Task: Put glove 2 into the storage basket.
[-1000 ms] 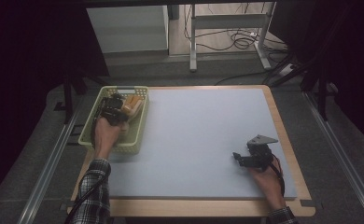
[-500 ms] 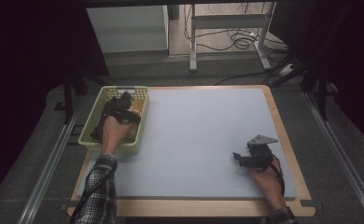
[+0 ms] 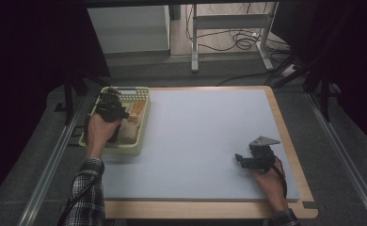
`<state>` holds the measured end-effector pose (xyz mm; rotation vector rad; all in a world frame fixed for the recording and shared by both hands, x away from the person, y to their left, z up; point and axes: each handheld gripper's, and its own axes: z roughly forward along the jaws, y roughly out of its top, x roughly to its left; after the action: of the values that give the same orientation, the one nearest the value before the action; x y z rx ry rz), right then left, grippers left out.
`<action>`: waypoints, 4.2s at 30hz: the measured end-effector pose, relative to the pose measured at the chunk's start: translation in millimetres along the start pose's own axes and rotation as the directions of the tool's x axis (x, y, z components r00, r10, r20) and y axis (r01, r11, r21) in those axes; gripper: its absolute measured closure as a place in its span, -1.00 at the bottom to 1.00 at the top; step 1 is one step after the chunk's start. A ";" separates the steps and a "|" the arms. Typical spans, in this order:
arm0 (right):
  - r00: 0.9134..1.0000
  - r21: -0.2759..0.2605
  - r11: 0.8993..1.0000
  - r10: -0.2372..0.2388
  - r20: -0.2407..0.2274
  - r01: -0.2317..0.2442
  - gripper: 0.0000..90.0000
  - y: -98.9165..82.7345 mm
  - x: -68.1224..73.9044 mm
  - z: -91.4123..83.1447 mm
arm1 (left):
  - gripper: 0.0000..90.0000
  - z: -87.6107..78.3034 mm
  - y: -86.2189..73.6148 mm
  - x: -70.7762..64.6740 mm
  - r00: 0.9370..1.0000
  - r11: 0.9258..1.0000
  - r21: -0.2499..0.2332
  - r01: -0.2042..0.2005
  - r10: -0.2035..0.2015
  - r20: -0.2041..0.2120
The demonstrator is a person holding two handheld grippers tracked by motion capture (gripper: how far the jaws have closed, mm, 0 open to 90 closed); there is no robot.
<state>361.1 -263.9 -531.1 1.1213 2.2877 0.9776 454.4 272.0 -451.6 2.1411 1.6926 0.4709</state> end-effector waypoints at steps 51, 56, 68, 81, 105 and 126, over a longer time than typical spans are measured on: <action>1.000 0.000 1.000 0.000 0.002 0.000 -0.46 0.0 0.2 0.0 | -0.66 1.6 -17.2 -7.2 0.993 0.996 -0.079 -0.036 0.045 0.108; 1.000 0.000 1.000 0.000 0.003 0.000 -0.46 0.0 0.2 0.0 | -0.75 -2.5 -23.7 -3.8 0.992 0.995 -0.092 -0.040 0.050 0.117; 1.000 0.001 1.000 -0.001 0.006 0.001 -0.47 -0.1 0.3 0.1 | -0.87 -16.0 -35.8 -1.3 0.987 0.988 -0.146 -0.050 0.071 0.143; 1.000 0.001 1.000 0.000 0.006 0.000 -0.48 -0.1 0.3 0.1 | -0.95 -25.3 -45.4 -0.6 0.970 0.971 -0.222 -0.088 0.134 0.201; 1.000 0.003 1.000 -0.002 0.008 0.002 -0.48 0.0 0.3 -0.1 | -0.99 -36.6 -61.6 -13.0 0.928 0.939 -0.329 -0.103 0.211 0.309; 1.000 0.003 1.000 -0.003 0.008 0.003 -0.48 0.0 0.2 0.0 | -0.99 -45.1 -76.2 -35.9 0.904 0.908 -0.386 -0.165 0.295 0.308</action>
<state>360.9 -263.7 -531.1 1.1206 2.2844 0.9678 360.2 256.7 -450.0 2.0178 1.0650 0.3800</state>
